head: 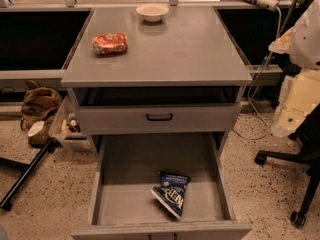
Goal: Pick blue chip bag from middle drawer and place on counter
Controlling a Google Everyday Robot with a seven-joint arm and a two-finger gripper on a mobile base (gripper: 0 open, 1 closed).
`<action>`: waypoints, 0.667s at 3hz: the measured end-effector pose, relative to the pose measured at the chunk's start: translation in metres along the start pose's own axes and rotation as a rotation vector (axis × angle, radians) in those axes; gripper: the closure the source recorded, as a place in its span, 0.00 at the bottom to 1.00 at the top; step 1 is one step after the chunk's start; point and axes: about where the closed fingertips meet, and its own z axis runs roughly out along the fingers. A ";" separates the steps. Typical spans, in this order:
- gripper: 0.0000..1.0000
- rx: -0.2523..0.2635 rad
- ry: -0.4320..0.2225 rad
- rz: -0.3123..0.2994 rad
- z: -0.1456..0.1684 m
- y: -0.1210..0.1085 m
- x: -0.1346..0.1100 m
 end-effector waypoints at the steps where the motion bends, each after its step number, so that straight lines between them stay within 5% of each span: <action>1: 0.00 0.006 0.002 0.000 0.004 0.001 0.000; 2: 0.00 0.011 -0.013 0.026 0.033 0.014 0.000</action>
Offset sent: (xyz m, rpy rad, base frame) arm 0.0067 0.0191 -0.1463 0.0467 0.0053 -0.0673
